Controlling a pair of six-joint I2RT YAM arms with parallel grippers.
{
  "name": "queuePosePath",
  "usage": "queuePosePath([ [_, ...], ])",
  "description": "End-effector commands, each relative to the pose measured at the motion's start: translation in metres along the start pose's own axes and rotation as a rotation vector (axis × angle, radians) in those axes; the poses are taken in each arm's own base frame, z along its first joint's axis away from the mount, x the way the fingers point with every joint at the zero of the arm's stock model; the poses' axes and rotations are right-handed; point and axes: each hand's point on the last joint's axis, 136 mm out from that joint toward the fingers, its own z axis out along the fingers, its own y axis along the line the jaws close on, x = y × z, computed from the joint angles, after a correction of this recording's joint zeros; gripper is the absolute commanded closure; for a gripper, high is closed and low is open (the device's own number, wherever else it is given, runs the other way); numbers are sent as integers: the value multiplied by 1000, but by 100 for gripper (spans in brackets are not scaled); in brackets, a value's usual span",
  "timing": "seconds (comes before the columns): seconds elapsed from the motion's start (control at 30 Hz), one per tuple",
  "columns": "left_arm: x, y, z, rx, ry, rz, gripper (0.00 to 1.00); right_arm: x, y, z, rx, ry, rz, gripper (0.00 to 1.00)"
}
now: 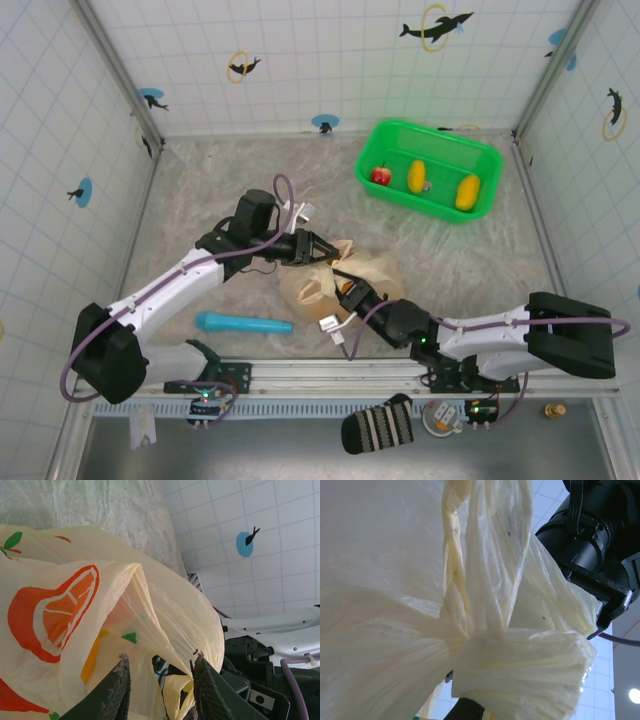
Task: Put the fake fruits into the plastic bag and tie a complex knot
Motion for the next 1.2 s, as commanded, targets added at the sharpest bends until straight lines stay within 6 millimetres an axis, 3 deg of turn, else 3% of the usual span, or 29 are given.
queuePosePath([
  [0.0, 8, 3, 3, 16, 40, -50, 63, 5, -11, -3, 52, 17, 29, 100],
  [0.13, 12, -10, 10, 97, 65, -52, 67, 5, -10, -3, 47, 16, 27, 100],
  [0.37, 17, -10, 13, 107, 80, -51, 89, 5, -12, -2, 47, 14, 28, 100],
  [0.5, 12, -23, 9, 153, 60, -26, 100, 6, -6, -1, 29, 18, 23, 100],
  [0.8, -11, -28, -16, 151, -60, 16, 100, 16, 8, -1, -11, 51, 31, 100],
  [1.17, -26, -36, -31, 133, -127, 67, 100, 17, 18, -2, -35, 56, 32, 100],
])
